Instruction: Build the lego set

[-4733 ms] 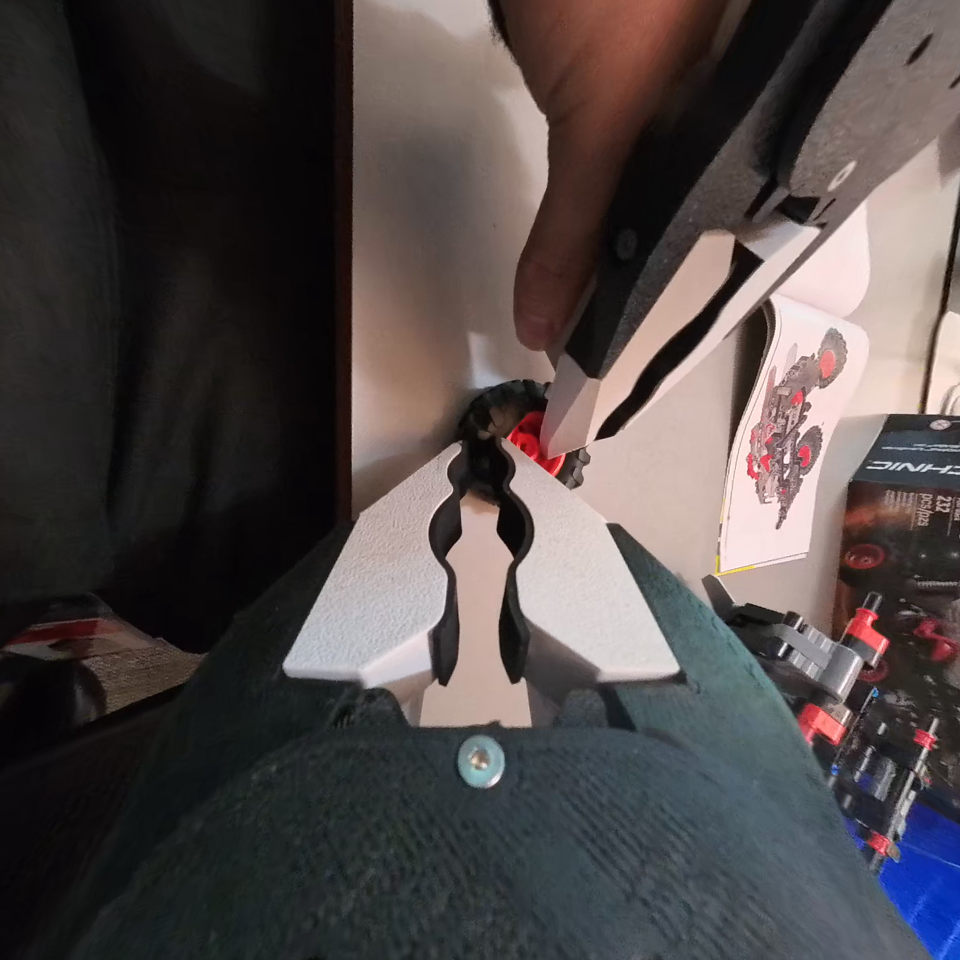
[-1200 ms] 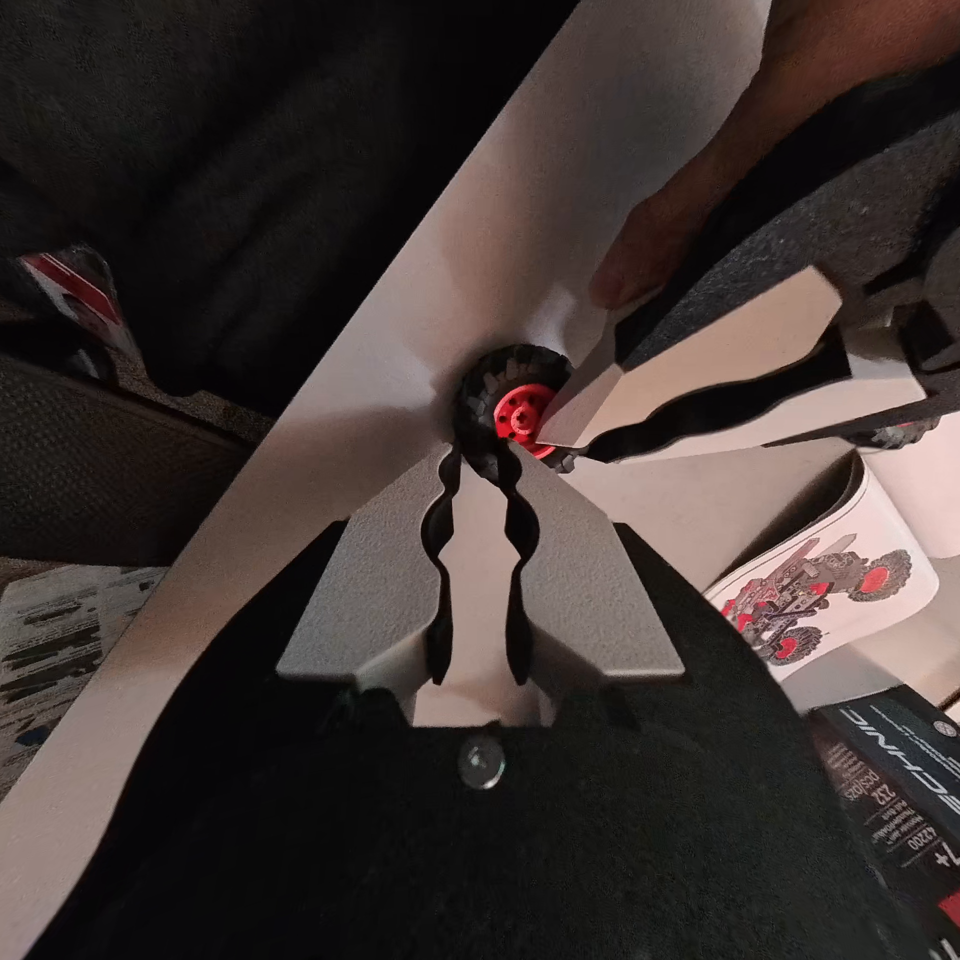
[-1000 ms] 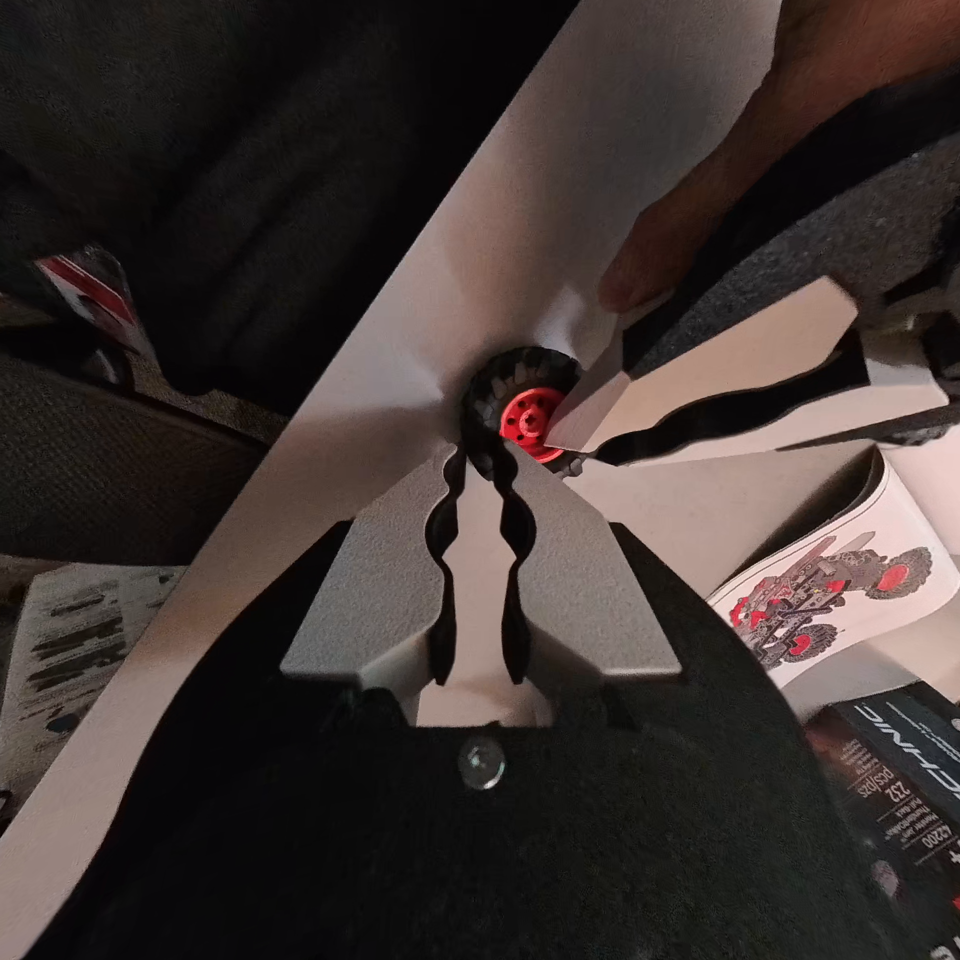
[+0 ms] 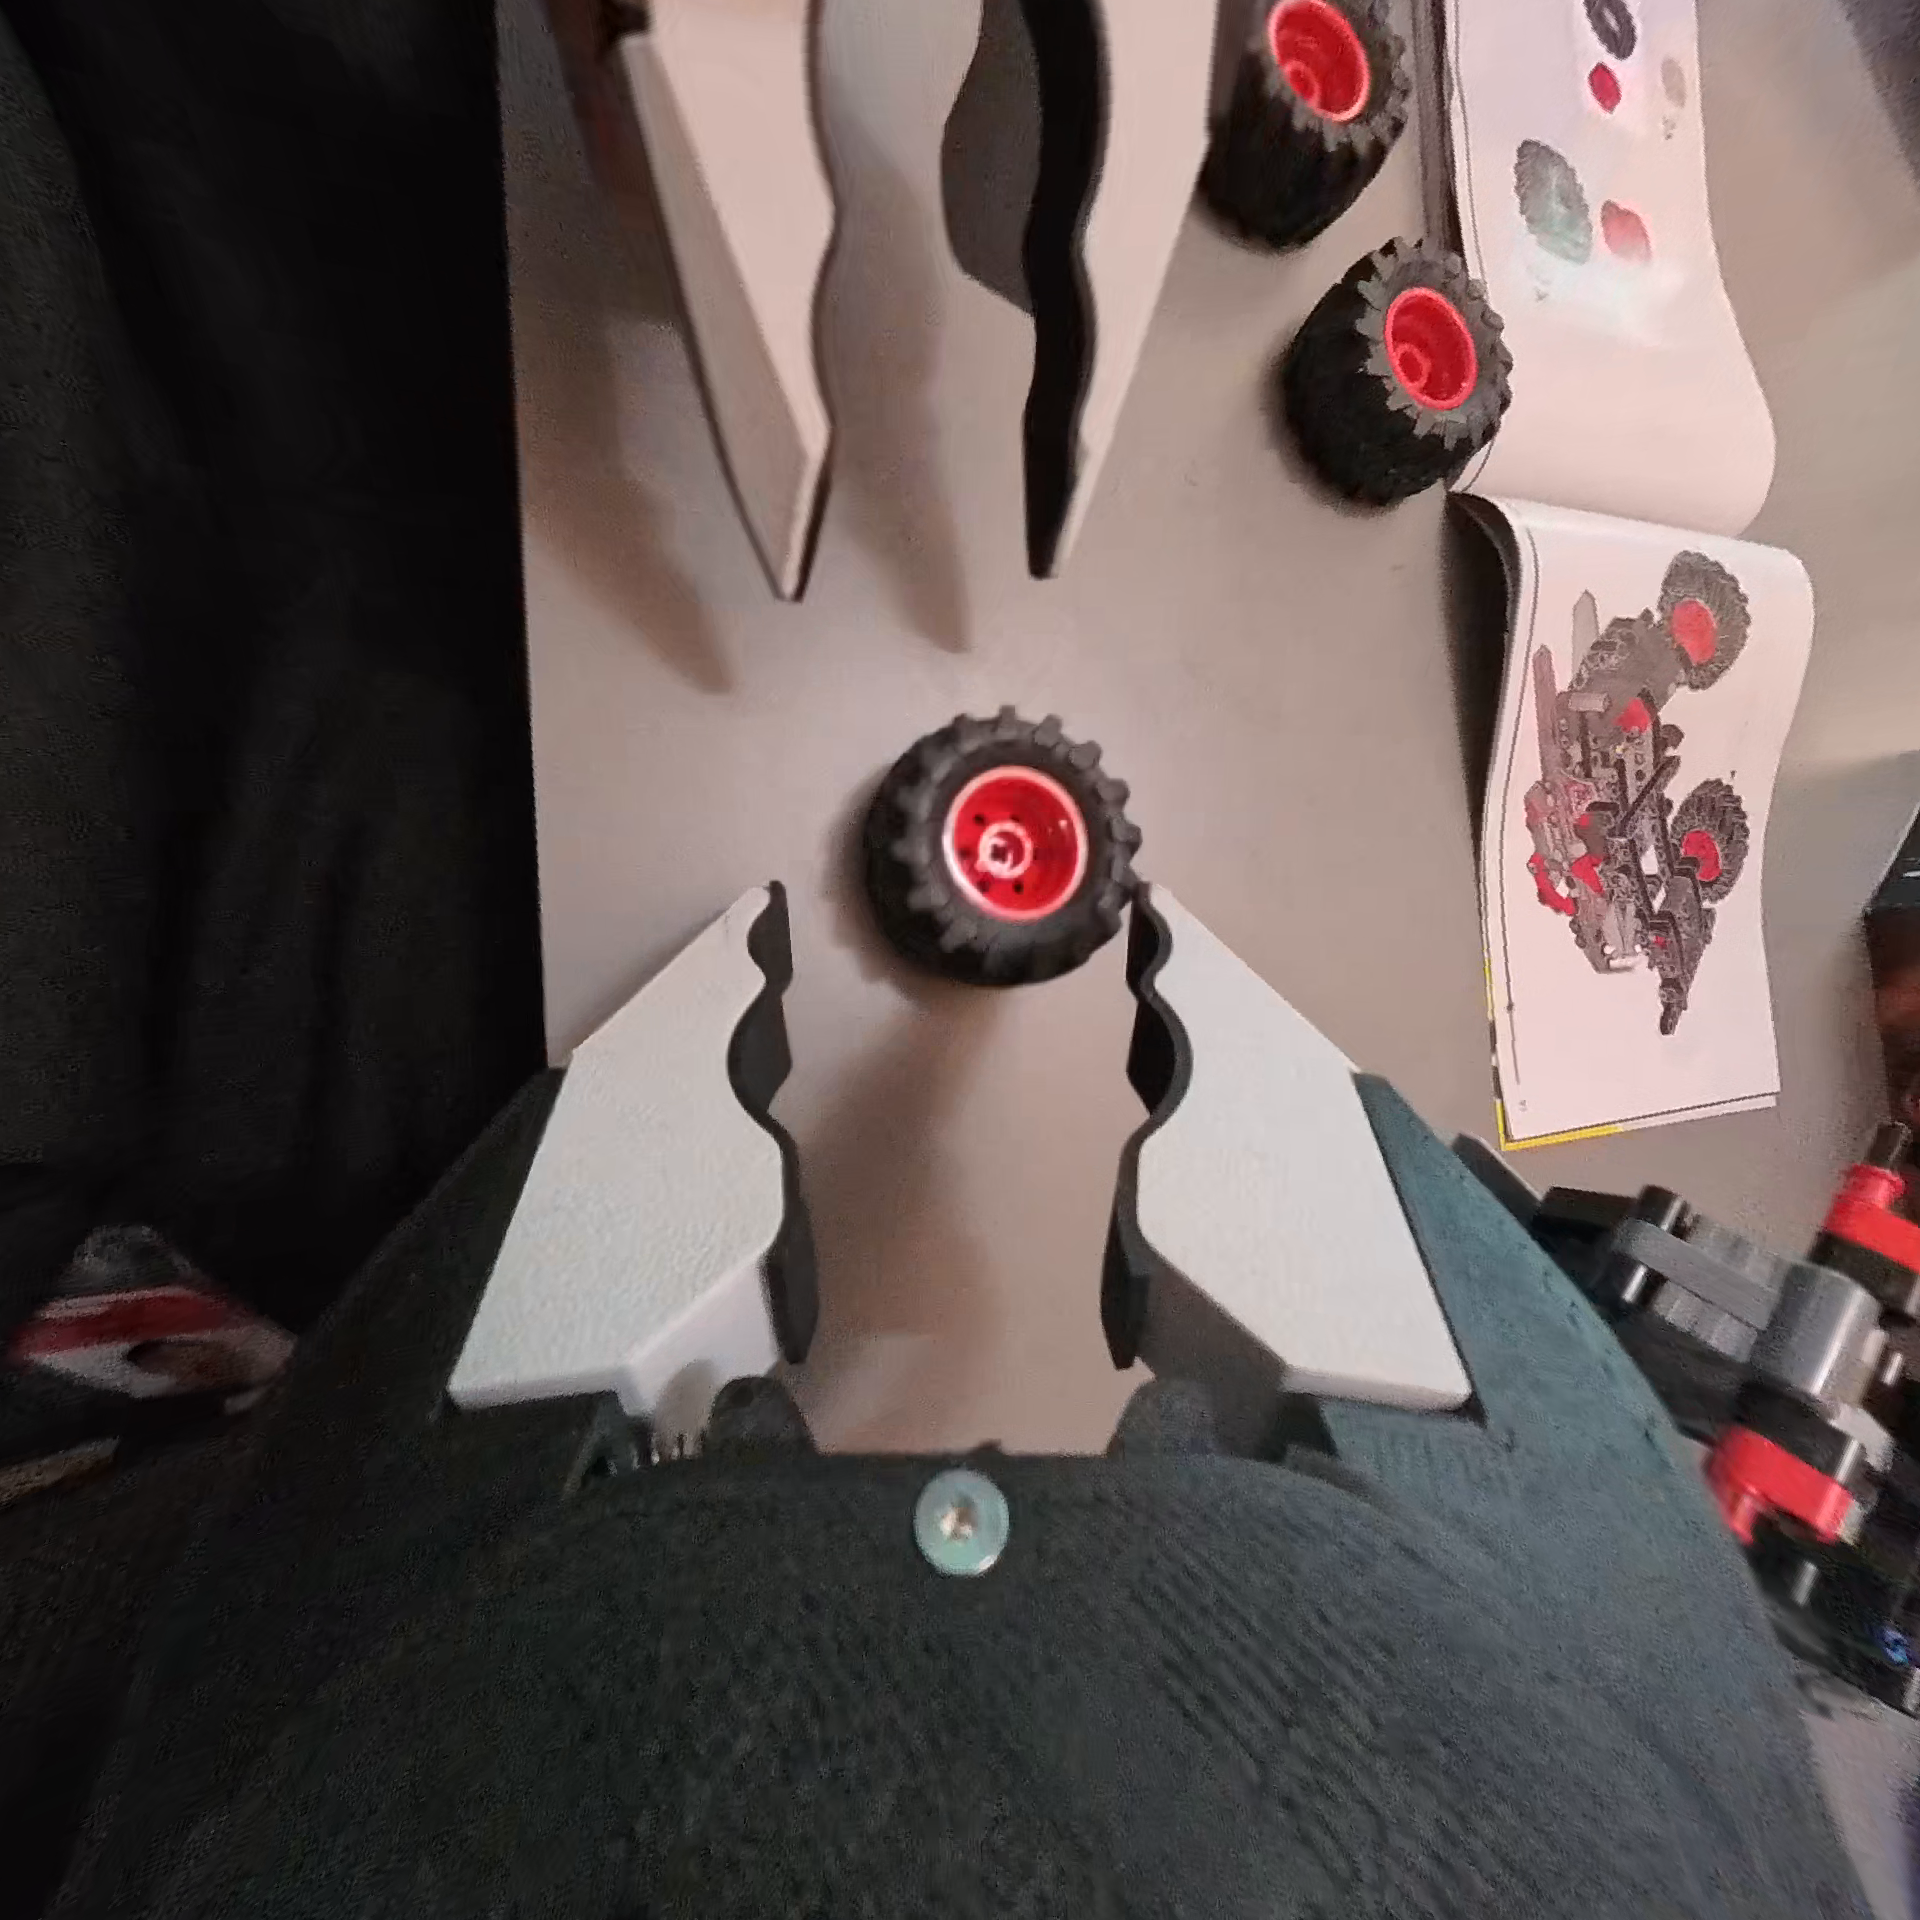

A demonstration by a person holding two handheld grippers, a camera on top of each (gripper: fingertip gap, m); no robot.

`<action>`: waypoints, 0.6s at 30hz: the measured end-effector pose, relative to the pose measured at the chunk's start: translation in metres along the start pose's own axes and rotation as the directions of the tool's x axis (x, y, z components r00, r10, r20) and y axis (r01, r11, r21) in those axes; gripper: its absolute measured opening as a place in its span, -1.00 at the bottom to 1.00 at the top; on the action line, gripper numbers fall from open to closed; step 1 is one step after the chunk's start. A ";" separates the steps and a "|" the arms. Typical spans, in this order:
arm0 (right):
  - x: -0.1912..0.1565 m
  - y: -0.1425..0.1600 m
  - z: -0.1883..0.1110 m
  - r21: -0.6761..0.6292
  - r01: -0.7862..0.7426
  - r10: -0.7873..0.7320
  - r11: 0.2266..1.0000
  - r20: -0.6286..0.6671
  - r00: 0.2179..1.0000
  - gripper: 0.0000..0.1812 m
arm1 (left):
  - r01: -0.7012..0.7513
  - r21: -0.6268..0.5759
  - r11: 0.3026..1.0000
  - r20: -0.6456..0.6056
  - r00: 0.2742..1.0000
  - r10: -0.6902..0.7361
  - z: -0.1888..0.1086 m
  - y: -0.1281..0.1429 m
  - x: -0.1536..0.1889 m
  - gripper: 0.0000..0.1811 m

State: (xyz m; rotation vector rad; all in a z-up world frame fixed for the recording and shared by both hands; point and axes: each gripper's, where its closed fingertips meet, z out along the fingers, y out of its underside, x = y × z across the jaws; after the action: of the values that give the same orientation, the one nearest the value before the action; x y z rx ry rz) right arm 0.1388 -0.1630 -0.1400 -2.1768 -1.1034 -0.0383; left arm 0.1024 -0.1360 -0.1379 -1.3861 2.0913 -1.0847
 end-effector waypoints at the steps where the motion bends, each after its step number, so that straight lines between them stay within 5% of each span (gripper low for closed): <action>1: 0.004 0.000 0.004 0.003 -0.009 0.010 1.000 -0.022 1.000 -0.30 | -0.005 0.001 1.000 0.002 1.000 0.005 0.002 0.002 0.002 -0.49; 5: 0.007 0.009 0.014 -0.041 -0.003 0.002 0.999 -0.010 1.000 -0.41 | -0.031 0.022 0.999 0.062 0.998 0.030 0.008 0.002 -0.001 -0.44; 9: 0.021 0.001 0.018 0.051 -0.244 0.241 0.968 0.053 0.969 -0.41 | -0.344 0.055 0.938 0.256 0.912 0.319 0.005 -0.016 -0.007 -0.43; 14: 0.039 -0.033 0.017 0.207 -0.697 0.603 0.686 0.376 0.704 -0.42 | -0.605 -0.103 0.789 0.446 0.682 0.581 0.010 -0.025 -0.028 -0.37; 16: 0.044 -0.037 0.023 0.202 -0.764 0.653 0.613 0.413 0.634 -0.43 | -0.581 -0.131 0.803 0.510 0.655 0.557 0.011 -0.028 -0.040 -0.36; 18: 0.048 -0.038 0.029 0.210 -0.755 0.653 0.622 0.394 0.647 -0.42 | -0.509 -0.143 0.849 0.529 0.686 0.500 0.014 -0.025 -0.048 -0.36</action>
State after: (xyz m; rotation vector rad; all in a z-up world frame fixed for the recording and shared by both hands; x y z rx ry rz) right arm 0.1344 -0.0968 -0.1259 -2.1553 -0.2458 0.8025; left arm 0.1469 -0.1031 -0.1310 -0.8651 1.8373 -0.3973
